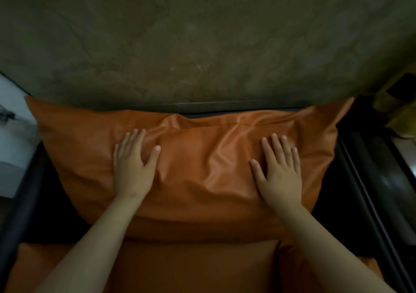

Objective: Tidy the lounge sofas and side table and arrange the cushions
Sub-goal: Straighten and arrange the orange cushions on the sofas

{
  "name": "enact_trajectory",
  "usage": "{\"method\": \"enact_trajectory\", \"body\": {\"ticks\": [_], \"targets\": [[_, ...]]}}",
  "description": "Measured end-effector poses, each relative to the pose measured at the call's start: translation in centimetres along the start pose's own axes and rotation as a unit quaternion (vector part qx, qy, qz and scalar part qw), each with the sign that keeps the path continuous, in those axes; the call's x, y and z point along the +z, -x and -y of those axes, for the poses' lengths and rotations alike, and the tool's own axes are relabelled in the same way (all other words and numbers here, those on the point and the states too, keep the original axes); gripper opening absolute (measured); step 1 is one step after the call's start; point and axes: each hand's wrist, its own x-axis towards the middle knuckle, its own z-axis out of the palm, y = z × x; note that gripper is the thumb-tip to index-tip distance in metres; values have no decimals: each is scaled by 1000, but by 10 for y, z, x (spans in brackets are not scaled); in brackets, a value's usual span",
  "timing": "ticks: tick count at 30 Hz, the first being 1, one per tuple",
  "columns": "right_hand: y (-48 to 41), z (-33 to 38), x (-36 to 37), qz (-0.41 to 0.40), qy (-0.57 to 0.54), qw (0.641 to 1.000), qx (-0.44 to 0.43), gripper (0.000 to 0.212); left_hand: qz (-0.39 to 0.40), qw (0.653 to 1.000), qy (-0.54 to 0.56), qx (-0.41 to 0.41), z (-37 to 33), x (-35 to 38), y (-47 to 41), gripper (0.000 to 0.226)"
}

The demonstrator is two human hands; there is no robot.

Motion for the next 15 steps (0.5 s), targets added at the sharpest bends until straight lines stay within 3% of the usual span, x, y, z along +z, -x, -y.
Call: {"method": "enact_trajectory", "body": {"ticks": [10,15], "targets": [[66,5,-9,19,-35,999,21,71,31,997,-29,69,-40,20,95,79],[89,-8,-12,30,-44,997,63,81,66,982,-92,152,-47,38,127,97]]}}
